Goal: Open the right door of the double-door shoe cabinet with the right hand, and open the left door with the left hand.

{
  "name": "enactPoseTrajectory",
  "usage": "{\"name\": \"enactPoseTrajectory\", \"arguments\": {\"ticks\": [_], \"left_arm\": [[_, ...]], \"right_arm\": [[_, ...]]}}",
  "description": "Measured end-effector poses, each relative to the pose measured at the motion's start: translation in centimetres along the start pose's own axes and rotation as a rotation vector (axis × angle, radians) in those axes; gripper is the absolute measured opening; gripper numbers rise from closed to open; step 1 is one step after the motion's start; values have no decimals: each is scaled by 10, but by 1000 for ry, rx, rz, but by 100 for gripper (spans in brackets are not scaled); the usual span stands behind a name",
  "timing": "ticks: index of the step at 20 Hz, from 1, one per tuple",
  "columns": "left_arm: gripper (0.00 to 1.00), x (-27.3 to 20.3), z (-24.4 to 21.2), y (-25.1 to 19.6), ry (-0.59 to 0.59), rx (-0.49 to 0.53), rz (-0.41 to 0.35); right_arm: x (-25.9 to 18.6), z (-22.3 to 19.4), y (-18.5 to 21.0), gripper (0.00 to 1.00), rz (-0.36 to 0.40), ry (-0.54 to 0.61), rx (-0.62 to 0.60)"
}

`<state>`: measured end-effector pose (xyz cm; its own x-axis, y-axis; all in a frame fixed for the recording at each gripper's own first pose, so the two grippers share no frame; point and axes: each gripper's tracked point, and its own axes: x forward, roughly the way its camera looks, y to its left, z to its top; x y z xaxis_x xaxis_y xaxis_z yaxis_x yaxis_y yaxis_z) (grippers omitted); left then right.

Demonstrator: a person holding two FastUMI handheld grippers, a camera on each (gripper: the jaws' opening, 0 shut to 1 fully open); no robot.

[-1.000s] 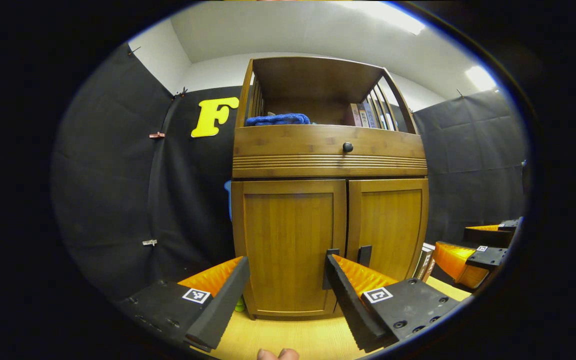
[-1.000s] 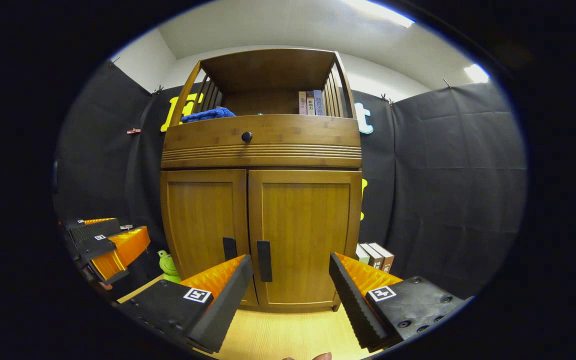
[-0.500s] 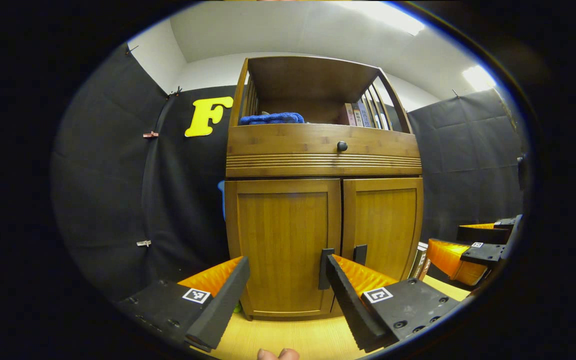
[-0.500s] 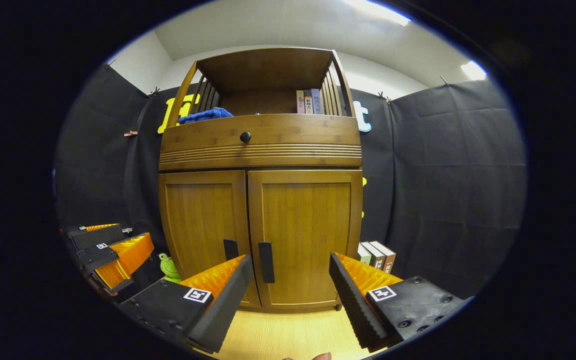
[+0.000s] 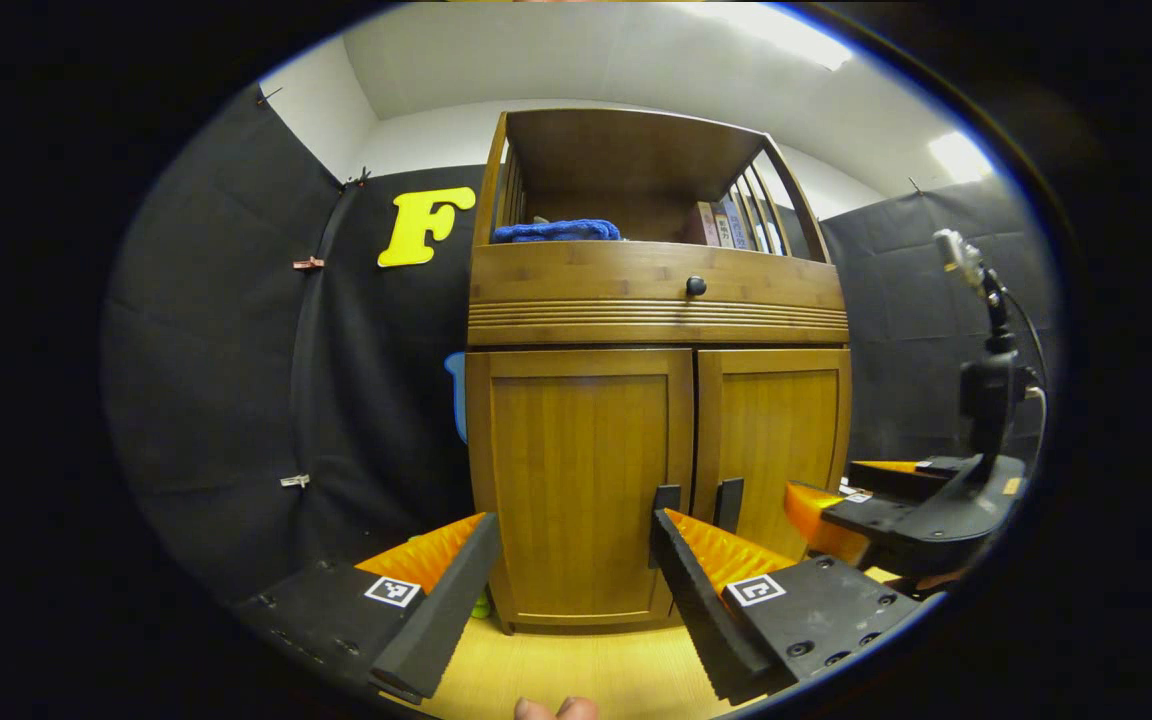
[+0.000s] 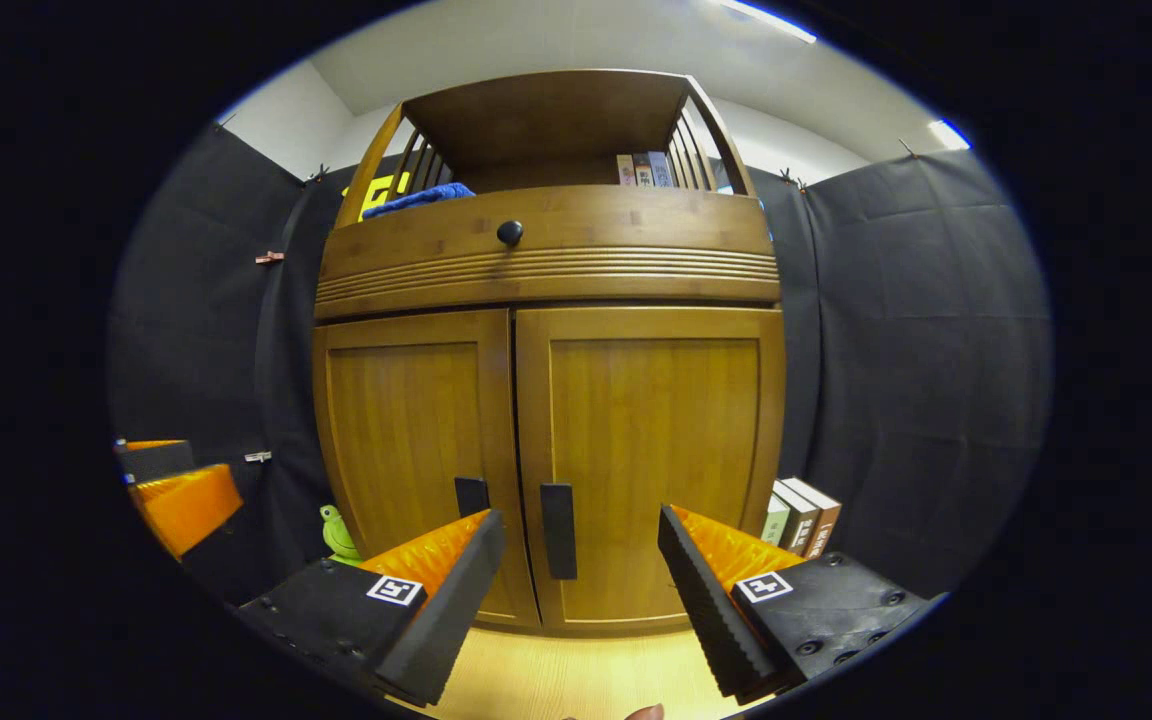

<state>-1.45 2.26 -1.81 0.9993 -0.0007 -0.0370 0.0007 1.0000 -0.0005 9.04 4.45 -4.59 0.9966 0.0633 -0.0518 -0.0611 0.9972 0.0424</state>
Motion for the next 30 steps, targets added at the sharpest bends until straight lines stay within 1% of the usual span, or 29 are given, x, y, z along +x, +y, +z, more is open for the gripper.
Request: {"name": "enactPoseTrajectory", "arguments": {"ticks": [1,2,3,5,7,9,10,11,12,14,15,16,17,18,19,20,21,22,25,27,30], "left_arm": [[95,-2,-1,0,0,-3,6],[95,-4,0,1,-2,-4,15],[94,-5,-1,2,-2,-4,24],[95,-5,-1,5,-3,-2,44],[94,-6,-4,6,-2,-10,53],[95,-10,-7,8,6,-6,78],[95,-10,-8,9,12,-2,91],[95,-11,-11,9,17,2,100],[95,-11,-12,10,25,6,108],[96,-12,-19,13,43,24,126],[95,-13,-22,14,50,34,135],[95,-14,-22,15,55,40,145],[95,-15,-23,17,57,39,151],[95,-16,-21,18,55,33,155],[95,-16,-20,18,53,26,158],[95,-16,-19,17,51,22,158],[95,-16,-18,16,47,20,156],[95,-14,-16,15,43,18,151],[95,-13,-15,11,32,8,118],[95,-10,-12,3,23,-6,87],[95,-4,-3,-10,-3,-20,40]], "right_arm": [[13,-8,0,95,3,12,11],[24,-15,2,98,7,21,23],[34,-22,5,98,17,30,34],[57,-38,8,98,37,55,59],[76,-54,12,98,60,82,60],[93,-64,14,96,70,95,46],[104,-69,17,89,66,97,44],[114,-73,17,86,61,98,49],[122,-75,18,74,55,103,59],[136,-82,20,59,48,123,71],[136,-85,22,47,45,130,71],[138,-87,23,39,43,136,71],[136,-93,20,38,27,142,66],[138,-90,20,35,23,134,66],[136,-87,19,36,30,133,54],[133,-86,19,30,43,138,48],[129,-88,20,31,62,148,47],[120,-87,20,25,83,151,52],[89,-85,14,25,127,156,52],[62,-82,5,25,131,146,50],[27,-80,-13,24,114,144,60]]}}
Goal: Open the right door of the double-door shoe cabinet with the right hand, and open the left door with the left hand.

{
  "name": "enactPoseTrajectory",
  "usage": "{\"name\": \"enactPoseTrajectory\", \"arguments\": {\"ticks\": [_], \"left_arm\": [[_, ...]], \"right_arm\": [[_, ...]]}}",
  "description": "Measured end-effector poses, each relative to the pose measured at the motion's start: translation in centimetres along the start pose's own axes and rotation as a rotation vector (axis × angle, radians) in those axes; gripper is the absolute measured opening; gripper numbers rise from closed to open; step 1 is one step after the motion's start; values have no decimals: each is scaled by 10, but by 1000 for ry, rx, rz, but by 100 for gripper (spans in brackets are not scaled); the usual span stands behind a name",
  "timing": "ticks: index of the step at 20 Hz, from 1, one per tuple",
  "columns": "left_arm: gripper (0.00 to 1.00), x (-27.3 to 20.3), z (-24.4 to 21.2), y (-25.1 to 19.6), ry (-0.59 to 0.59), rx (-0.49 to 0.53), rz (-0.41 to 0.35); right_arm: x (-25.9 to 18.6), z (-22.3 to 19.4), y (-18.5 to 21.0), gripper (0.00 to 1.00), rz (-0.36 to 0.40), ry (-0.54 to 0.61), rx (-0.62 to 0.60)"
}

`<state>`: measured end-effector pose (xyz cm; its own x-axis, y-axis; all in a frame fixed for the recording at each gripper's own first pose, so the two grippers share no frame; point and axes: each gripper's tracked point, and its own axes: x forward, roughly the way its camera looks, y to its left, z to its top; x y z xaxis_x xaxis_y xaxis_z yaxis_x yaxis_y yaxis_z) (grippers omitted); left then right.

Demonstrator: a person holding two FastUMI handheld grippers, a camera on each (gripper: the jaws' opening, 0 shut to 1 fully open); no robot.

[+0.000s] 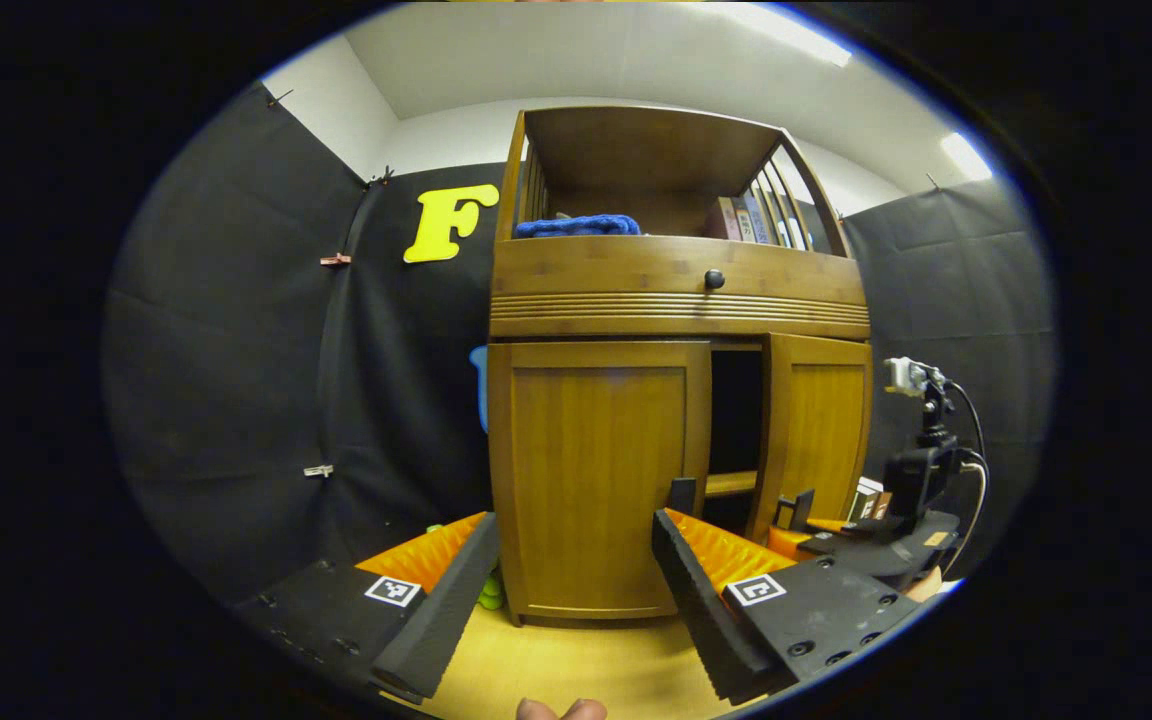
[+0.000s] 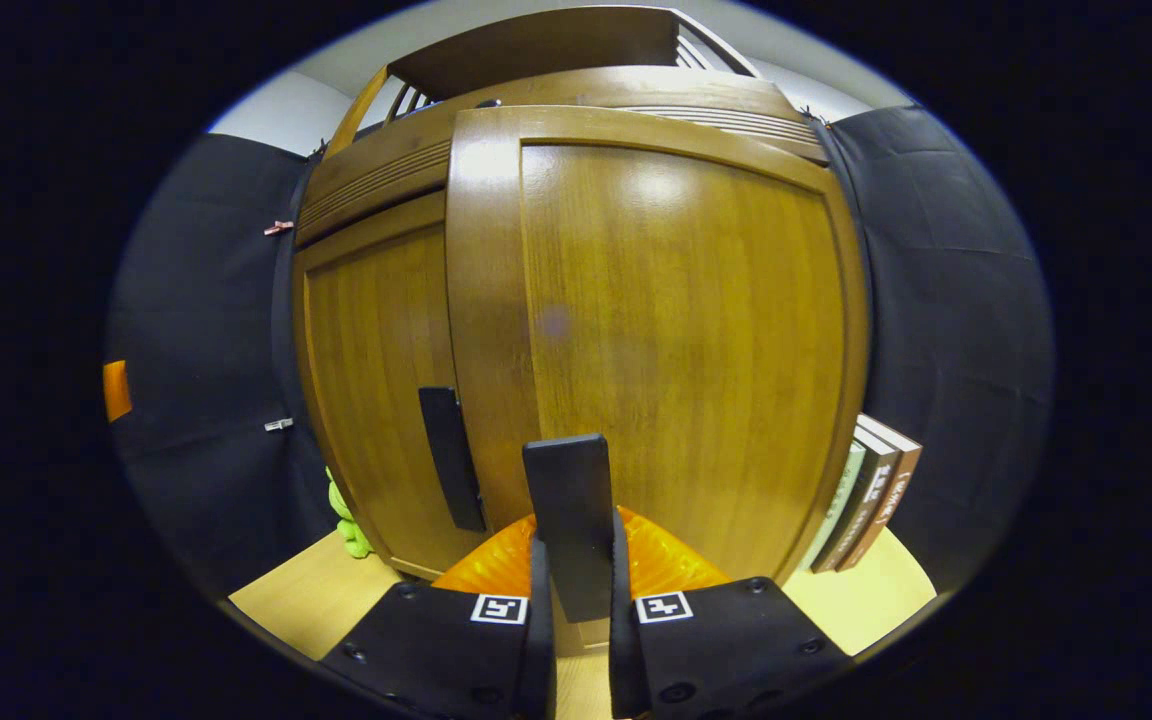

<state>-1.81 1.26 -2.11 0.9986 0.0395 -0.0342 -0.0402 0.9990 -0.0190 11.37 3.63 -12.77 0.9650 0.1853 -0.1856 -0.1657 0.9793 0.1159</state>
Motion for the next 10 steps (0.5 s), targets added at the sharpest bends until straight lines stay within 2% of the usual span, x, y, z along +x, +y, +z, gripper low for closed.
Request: {"name": "enactPoseTrajectory", "arguments": {"ticks": [6,10], "left_arm": [[95,9,-1,-26,-10,-2,-72],[95,14,-1,-48,-12,0,-86]], "right_arm": [[-50,-2,-31,24,-50,1,9],[-76,-2,-53,24,-69,21,8]]}}
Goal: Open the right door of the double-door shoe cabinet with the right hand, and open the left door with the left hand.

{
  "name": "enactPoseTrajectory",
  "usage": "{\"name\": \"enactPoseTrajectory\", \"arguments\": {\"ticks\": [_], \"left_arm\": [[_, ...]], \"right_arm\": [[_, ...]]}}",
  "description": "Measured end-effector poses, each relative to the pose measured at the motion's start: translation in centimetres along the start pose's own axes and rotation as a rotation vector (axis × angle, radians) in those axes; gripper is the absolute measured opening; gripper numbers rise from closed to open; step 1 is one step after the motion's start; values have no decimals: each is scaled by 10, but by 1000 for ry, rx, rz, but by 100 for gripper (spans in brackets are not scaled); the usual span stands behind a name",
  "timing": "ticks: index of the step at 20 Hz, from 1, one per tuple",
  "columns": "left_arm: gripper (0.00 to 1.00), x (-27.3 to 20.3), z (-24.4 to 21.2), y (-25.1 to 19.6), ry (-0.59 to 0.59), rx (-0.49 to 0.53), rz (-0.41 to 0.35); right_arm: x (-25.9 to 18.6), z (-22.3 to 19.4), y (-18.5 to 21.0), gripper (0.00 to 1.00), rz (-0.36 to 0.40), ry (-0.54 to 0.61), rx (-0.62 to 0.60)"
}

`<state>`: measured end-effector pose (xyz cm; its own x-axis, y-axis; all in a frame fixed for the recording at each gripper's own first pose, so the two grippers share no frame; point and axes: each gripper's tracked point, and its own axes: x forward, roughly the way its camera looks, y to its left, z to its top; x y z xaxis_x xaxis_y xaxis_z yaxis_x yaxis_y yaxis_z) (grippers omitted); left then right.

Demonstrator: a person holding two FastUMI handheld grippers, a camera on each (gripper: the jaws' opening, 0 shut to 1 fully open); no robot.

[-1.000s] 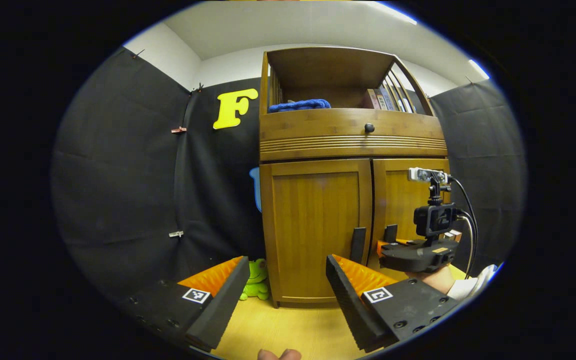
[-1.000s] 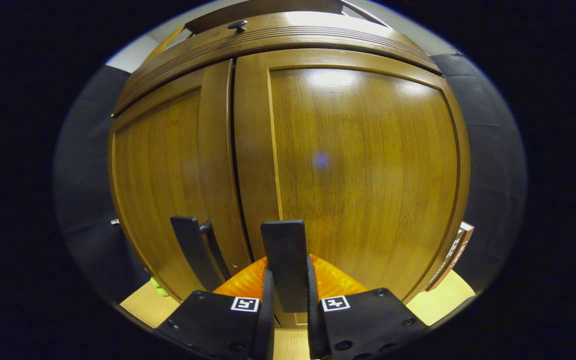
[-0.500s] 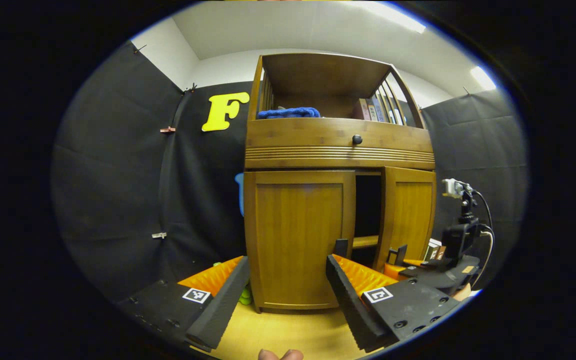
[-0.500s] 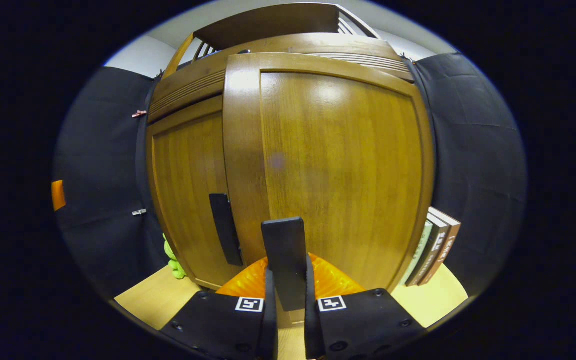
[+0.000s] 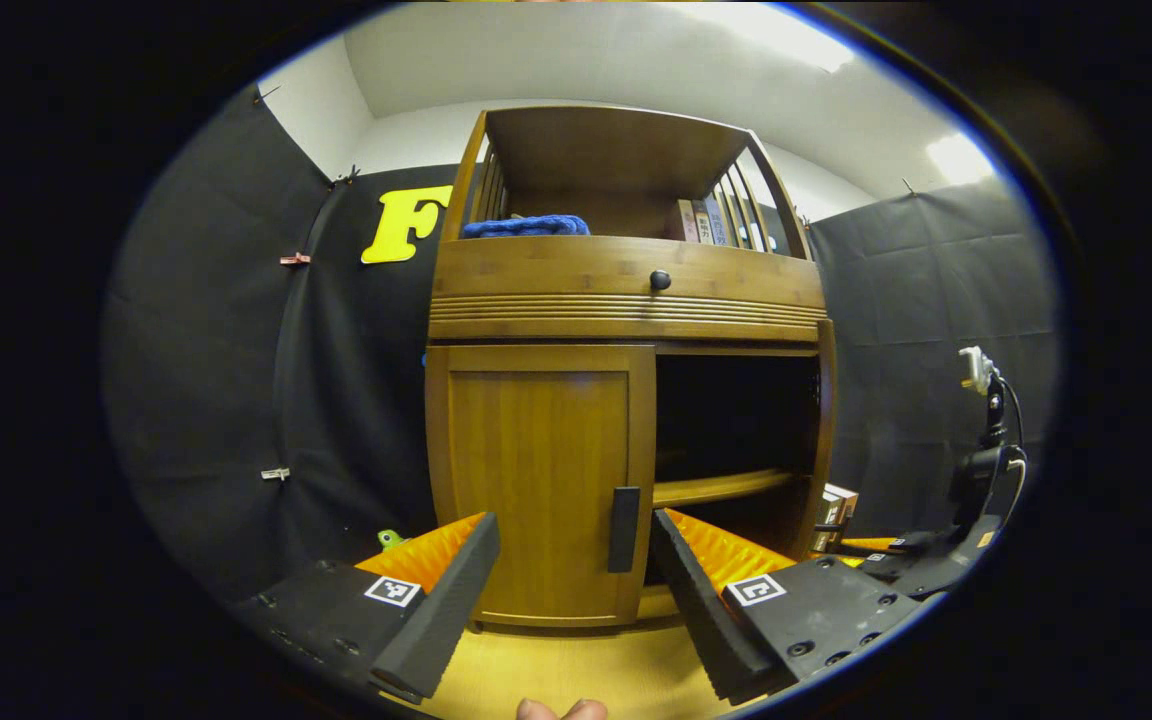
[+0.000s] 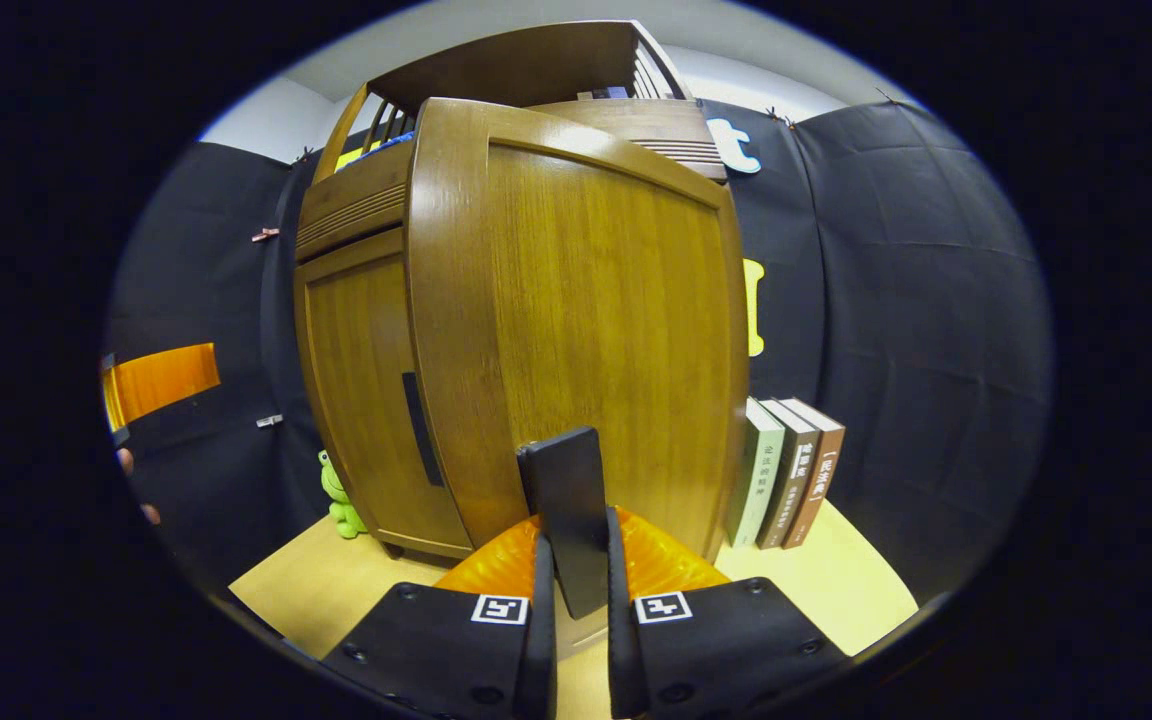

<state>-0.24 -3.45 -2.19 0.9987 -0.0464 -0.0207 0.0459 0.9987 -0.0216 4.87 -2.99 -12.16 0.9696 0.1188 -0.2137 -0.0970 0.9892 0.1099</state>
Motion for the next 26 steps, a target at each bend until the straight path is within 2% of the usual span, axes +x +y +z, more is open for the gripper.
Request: {"name": "enactPoseTrajectory", "arguments": {"ticks": [9,13,15,20,23,26], "left_arm": [[95,19,2,-55,-1,9,-31],[95,32,-1,-76,12,13,-51],[94,40,-3,-86,14,6,-56],[95,51,-4,-113,14,8,-72],[95,52,-5,-122,17,10,-80],[94,55,-6,-127,20,14,-81]], "right_arm": [[-37,3,-60,24,-30,21,59],[-48,11,-104,23,-76,11,111],[-52,15,-130,18,-94,4,103],[-69,31,-171,18,-61,-18,120],[-73,35,-199,18,-88,-24,102],[-76,44,-198,18,-54,-39,115]]}}
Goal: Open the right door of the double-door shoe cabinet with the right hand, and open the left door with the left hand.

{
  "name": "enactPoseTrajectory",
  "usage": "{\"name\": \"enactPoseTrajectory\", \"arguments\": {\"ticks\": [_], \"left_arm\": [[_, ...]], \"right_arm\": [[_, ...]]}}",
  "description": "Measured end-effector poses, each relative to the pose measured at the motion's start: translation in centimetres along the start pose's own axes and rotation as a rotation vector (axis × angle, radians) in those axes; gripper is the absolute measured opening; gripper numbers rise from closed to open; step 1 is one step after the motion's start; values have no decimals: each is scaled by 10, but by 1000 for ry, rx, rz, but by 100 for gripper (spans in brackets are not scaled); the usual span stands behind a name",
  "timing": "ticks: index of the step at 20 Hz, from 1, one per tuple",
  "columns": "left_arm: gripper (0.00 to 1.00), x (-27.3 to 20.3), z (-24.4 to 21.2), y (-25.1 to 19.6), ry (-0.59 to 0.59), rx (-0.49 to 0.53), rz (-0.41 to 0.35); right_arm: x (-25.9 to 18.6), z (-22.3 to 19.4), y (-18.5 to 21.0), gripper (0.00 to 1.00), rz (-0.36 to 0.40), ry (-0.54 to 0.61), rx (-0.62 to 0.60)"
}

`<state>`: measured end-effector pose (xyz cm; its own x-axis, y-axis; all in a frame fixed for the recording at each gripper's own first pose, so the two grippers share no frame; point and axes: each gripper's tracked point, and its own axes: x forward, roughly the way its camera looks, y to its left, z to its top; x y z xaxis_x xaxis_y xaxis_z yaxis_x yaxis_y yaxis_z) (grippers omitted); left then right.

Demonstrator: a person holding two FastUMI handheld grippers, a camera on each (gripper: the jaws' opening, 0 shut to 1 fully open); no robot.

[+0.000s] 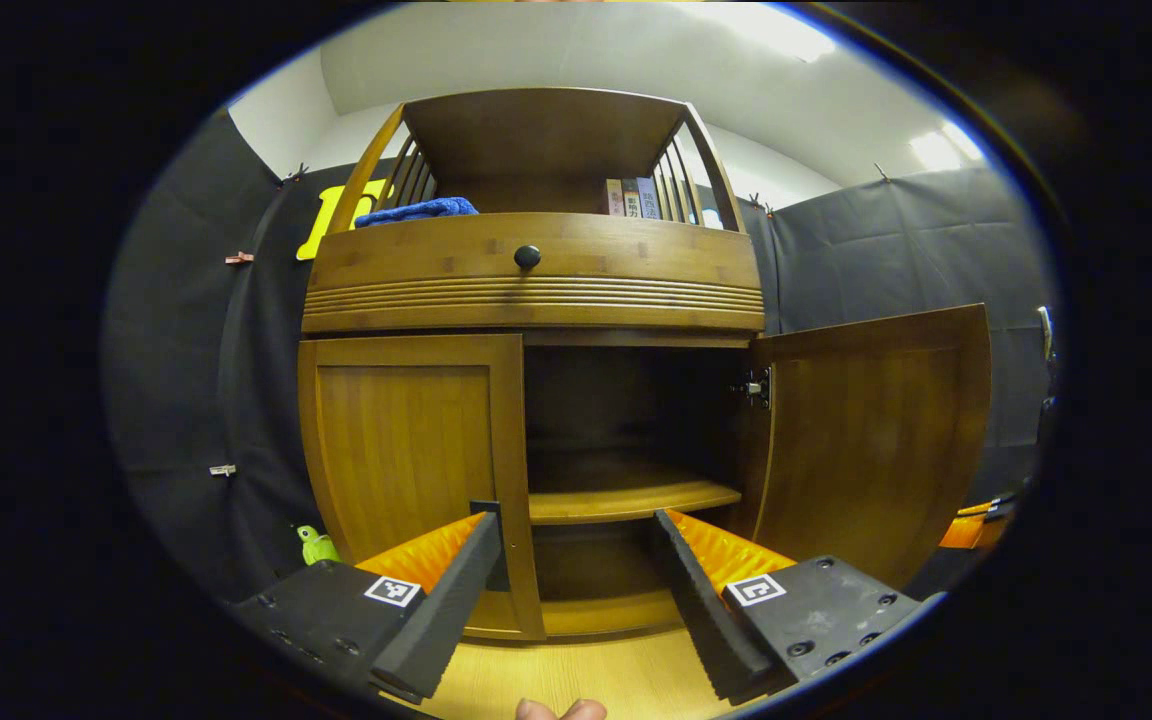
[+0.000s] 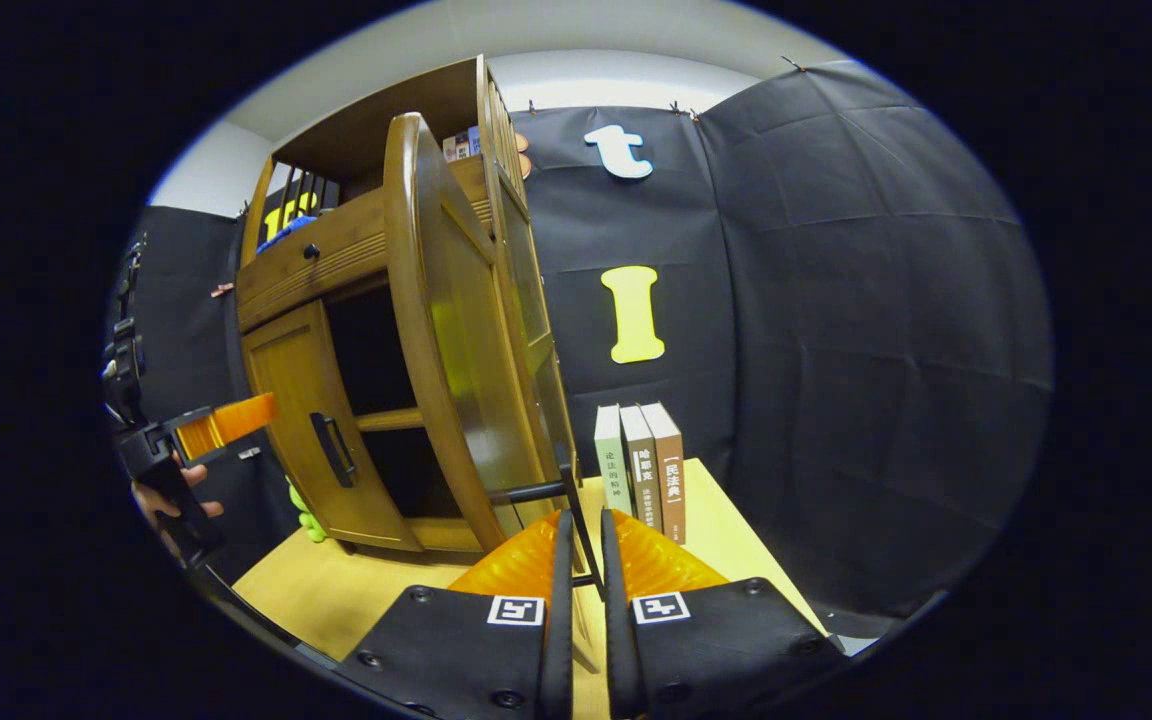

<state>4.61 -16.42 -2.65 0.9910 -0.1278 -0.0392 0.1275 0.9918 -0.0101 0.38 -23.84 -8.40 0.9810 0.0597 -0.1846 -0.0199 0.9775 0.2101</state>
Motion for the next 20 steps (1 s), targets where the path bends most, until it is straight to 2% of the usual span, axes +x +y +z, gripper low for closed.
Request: {"name": "enactPoseTrajectory", "arguments": {"ticks": [5,6,8,9,10,11,12,18,19,20], "left_arm": [[95,5,1,-1,2,0,-1],[94,5,1,0,3,2,-3],[95,6,1,1,4,5,-7],[94,6,0,3,5,4,-10],[94,7,1,5,4,6,-12],[94,6,0,7,2,9,-13],[95,7,-1,9,1,11,-11],[94,17,-7,25,4,4,-4],[94,19,-7,28,5,2,-3],[94,20,-10,31,5,1,-2]], "right_arm": [[-4,8,2,18,-26,-22,-46],[-6,9,3,9,-35,-26,-49],[-11,14,1,18,-65,-39,-62],[-15,16,0,18,-85,-46,-70],[-18,20,0,9,-104,-55,-77],[-25,23,-1,20,-120,-64,-82],[-28,26,2,24,-122,-69,-81],[-66,52,16,93,-191,-157,-56],[-71,56,22,100,-194,-180,-53],[-75,59,32,98,-181,-201,-49]]}}
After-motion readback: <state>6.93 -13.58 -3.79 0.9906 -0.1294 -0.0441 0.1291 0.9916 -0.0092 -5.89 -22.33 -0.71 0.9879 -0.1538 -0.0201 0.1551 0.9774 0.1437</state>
